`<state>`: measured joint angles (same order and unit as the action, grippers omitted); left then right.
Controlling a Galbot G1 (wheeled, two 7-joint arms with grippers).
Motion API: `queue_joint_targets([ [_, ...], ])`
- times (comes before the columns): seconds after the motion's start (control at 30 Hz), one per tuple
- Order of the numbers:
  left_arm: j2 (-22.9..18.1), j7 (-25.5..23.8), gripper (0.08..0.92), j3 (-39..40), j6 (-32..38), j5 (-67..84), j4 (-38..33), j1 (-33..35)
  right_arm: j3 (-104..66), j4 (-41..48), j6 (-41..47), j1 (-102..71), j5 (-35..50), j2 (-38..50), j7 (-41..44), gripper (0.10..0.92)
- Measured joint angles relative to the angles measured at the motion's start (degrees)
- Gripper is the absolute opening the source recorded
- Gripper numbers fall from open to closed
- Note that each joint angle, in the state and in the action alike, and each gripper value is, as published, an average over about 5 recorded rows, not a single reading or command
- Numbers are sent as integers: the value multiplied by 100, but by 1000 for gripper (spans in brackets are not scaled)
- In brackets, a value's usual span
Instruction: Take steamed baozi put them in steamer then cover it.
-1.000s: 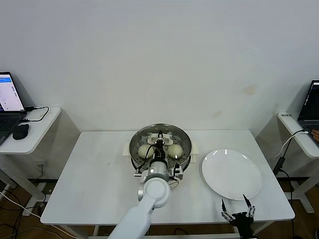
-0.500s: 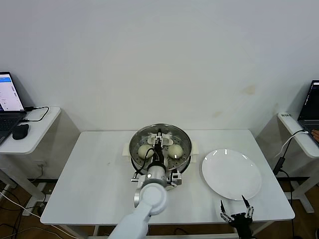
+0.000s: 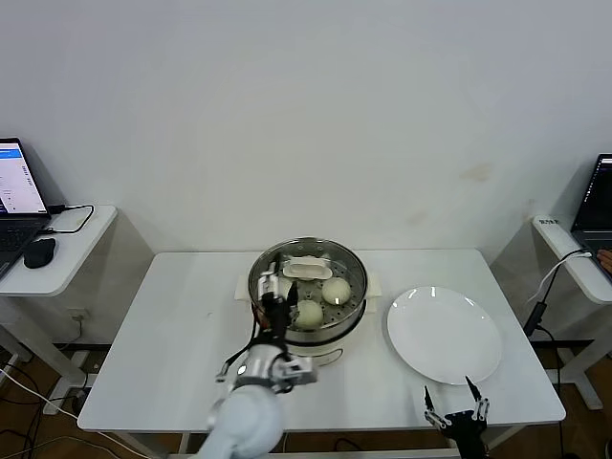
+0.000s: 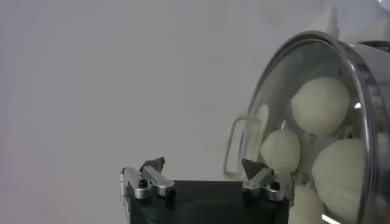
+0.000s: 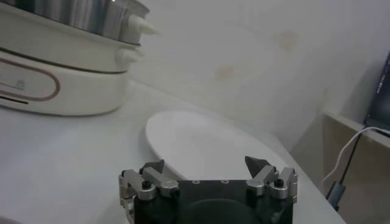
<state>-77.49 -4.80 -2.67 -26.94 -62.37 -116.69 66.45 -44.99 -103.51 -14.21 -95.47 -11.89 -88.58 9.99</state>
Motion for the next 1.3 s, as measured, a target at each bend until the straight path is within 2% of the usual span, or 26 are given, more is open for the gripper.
queue_joint_targets([
  [0.3,305,1116,823,-1516,1650,3353,-349,1466,261,-222,-157,-254,704,385,54,823],
  [0.57,298,1611,823,-2231,2322,5543,-509,2654,392,-481,-77,-581,1244,741,77,822],
  [0.87,200,1728,823,-2587,2749,6655,-425,3368,531,-666,21,-821,1485,863,101,823],
  [1.3,129,1448,823,-2724,3352,7289,-63,3817,666,-808,61,-1005,1511,891,168,823],
])
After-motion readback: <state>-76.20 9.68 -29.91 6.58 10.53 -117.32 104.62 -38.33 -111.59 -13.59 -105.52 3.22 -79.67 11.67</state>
